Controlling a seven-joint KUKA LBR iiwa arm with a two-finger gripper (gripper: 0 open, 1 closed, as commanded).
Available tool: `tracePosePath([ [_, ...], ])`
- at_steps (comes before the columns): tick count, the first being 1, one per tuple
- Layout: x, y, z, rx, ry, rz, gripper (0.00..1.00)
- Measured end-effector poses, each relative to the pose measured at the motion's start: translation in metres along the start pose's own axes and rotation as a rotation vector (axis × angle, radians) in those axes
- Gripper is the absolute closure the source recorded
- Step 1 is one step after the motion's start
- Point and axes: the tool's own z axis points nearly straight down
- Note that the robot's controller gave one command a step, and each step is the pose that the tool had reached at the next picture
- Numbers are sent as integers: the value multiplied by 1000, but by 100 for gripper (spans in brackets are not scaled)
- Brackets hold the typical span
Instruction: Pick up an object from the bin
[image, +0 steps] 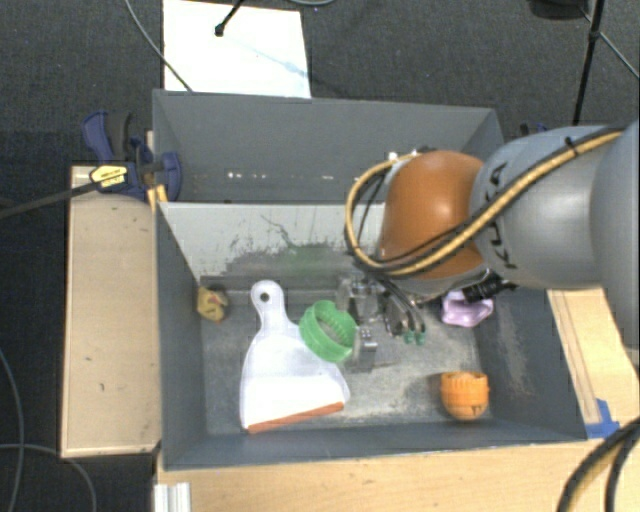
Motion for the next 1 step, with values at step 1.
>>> tracePosePath([
  [1, -2, 0, -5, 0, -8, 2, 0],
])
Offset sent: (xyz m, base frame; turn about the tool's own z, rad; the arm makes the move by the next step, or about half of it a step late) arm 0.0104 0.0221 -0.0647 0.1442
